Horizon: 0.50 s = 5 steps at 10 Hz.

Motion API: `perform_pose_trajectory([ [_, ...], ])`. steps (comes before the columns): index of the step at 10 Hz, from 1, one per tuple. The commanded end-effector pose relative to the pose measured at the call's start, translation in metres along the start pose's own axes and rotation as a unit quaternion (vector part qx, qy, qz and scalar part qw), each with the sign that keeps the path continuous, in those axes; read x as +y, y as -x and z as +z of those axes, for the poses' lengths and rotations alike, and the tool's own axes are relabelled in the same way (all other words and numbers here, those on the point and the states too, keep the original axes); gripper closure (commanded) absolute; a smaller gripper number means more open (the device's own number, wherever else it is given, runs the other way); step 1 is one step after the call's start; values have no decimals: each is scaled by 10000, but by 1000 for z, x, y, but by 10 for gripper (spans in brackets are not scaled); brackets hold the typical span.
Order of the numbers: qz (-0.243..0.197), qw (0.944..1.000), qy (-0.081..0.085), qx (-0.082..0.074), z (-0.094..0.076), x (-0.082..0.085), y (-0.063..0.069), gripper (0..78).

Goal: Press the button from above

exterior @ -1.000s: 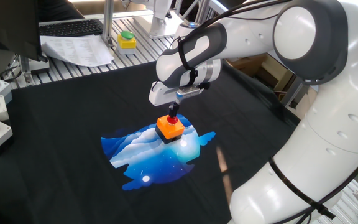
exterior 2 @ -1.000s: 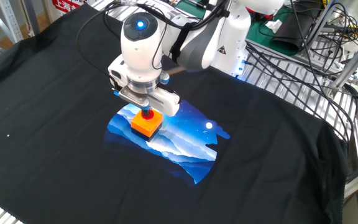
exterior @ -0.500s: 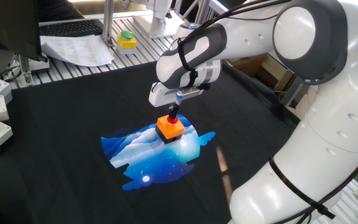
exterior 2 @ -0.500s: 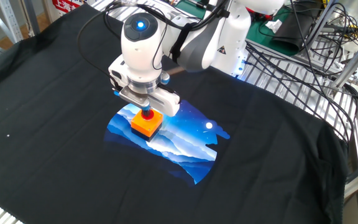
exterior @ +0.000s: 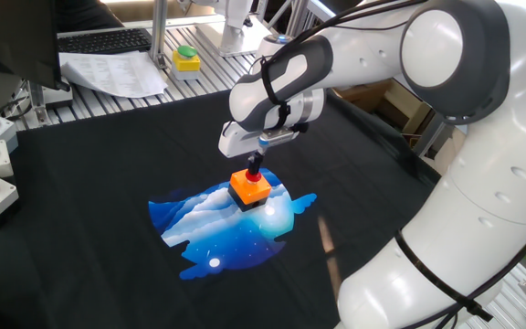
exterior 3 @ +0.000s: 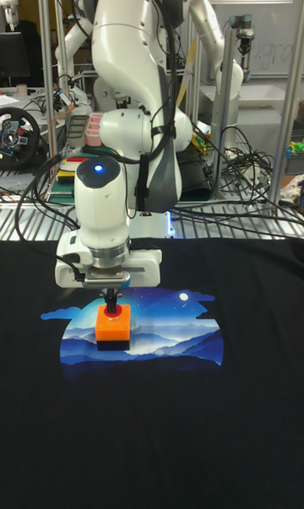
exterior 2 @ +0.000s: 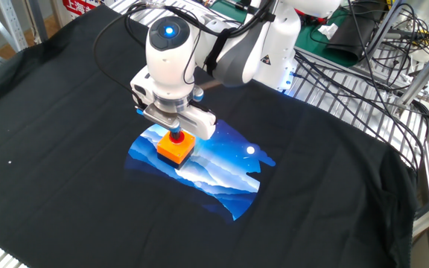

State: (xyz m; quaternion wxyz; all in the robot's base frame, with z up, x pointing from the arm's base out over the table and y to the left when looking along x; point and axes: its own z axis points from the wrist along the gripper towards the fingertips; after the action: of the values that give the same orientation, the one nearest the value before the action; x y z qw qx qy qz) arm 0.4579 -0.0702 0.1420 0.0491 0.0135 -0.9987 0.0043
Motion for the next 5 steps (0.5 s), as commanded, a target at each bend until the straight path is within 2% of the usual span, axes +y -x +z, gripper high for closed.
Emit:
perform_pose_trajectory([
  [1,10,10000,-26,-21,4,1,-1,776],
  [5,3,10000,-25,-18,6,1,-1,776],
])
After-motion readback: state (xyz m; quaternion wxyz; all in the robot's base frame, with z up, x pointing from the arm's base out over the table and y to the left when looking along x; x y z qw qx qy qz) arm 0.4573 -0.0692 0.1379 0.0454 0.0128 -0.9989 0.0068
